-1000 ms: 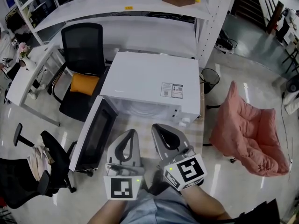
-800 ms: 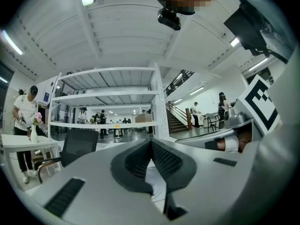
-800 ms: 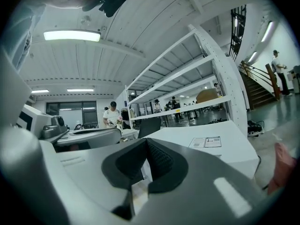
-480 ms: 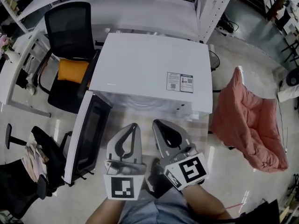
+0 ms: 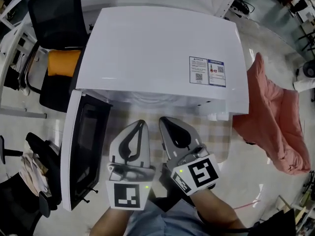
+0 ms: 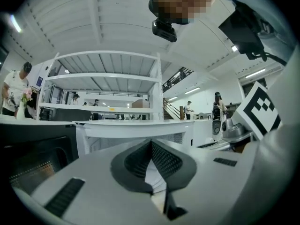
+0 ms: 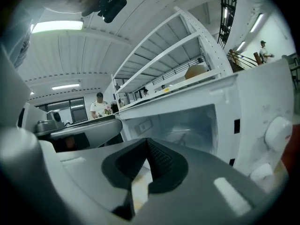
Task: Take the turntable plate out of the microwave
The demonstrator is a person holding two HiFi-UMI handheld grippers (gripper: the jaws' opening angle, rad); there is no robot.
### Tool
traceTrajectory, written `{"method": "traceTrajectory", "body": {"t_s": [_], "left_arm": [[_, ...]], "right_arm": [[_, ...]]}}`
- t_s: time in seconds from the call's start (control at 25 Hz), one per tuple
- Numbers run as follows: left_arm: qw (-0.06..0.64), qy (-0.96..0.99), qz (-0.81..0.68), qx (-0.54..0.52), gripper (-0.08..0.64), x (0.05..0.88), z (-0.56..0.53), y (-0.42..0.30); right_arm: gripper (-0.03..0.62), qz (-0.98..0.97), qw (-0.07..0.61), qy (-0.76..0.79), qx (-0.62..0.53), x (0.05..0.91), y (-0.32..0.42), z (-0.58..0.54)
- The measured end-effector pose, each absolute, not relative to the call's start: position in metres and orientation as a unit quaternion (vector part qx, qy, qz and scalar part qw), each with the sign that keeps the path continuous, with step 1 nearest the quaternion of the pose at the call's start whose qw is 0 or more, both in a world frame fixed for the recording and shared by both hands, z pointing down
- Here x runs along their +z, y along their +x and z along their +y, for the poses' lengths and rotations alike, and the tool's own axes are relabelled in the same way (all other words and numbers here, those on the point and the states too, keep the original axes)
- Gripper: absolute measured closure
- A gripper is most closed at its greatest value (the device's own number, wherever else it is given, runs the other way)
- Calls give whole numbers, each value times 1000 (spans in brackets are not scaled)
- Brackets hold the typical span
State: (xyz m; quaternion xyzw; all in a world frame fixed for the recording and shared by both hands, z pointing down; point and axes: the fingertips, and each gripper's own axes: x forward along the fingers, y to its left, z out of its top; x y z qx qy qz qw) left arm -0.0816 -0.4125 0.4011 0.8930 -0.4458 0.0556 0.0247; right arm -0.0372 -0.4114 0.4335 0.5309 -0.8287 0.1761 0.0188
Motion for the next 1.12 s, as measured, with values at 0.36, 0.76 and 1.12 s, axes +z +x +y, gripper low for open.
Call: {"method": "traceTrajectory", "body": {"t_s": [0.36,0.76,1.12], "left_arm": [[27,893,-447,52,554,451,-445,-88],[42,894,-442,62,554,480,-459,-90],[58,891,-446,68,554,487,-472,-96]], "right_arm": [[591,-816,15,538,213,497,-44,-434],[586,-783,2,543,305,555,-40,-443],[492,-752,-55,527,393,575,-40,-456]]}}
